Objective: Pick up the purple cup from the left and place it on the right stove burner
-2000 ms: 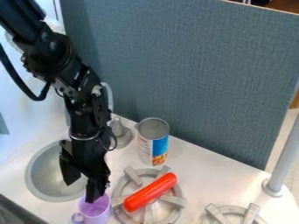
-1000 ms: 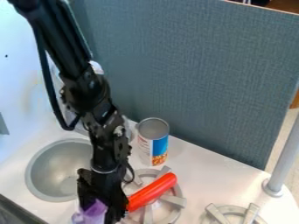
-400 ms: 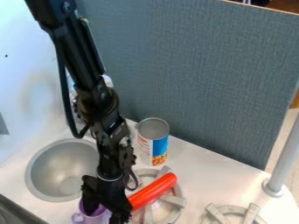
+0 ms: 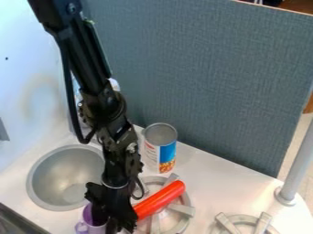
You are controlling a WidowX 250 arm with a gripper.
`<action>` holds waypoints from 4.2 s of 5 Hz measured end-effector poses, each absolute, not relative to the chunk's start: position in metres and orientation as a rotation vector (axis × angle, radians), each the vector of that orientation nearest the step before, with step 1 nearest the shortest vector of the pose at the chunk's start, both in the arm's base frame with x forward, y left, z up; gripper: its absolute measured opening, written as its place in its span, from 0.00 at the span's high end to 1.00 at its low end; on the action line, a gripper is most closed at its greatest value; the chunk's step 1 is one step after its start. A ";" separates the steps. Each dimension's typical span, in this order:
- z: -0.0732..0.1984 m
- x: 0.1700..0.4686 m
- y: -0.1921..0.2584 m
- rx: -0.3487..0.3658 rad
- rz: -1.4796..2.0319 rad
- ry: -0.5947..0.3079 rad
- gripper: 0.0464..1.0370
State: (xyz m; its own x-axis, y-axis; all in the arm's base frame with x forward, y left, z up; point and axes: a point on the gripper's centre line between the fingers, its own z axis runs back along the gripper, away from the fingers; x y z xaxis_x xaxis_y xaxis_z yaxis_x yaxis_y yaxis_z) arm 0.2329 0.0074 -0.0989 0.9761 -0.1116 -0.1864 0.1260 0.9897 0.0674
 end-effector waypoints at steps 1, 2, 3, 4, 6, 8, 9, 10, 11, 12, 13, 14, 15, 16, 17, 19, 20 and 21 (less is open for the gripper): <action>-0.097 0.230 0.011 0.096 -0.146 0.216 0.86; -0.088 0.231 0.004 0.127 -0.214 0.246 0.95; -0.045 0.239 -0.019 0.132 -0.310 0.189 0.95; -0.005 0.251 -0.063 0.123 -0.433 0.149 0.95; 0.004 0.278 -0.144 0.082 -0.700 0.083 0.95; -0.050 0.289 -0.184 0.119 -0.932 0.138 0.95; -0.059 0.296 -0.196 0.134 -0.997 0.135 0.95; -0.062 0.298 -0.203 0.146 -1.026 0.139 0.95; -0.066 0.294 -0.212 0.141 -1.048 0.153 0.95; -0.076 0.295 -0.221 0.095 -1.085 0.174 0.95; -0.082 0.295 -0.228 0.098 -1.092 0.200 0.95; -0.083 0.295 -0.230 0.092 -1.089 0.201 0.93; -0.086 0.291 -0.227 0.084 -1.068 0.208 0.74; -0.065 0.286 -0.210 0.052 -1.012 0.169 0.44; -0.036 0.293 -0.199 0.012 -0.950 0.088 0.14; -0.032 0.286 -0.166 0.044 -0.888 0.145 0.03; -0.034 0.285 -0.133 0.138 -0.772 0.198 0.03; -0.037 0.279 -0.101 0.155 -0.687 0.237 0.03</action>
State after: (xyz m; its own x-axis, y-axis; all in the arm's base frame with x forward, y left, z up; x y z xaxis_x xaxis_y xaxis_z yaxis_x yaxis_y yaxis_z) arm 0.2794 -0.1013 -0.0367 0.7481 -0.6078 -0.2664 0.6429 0.7633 0.0637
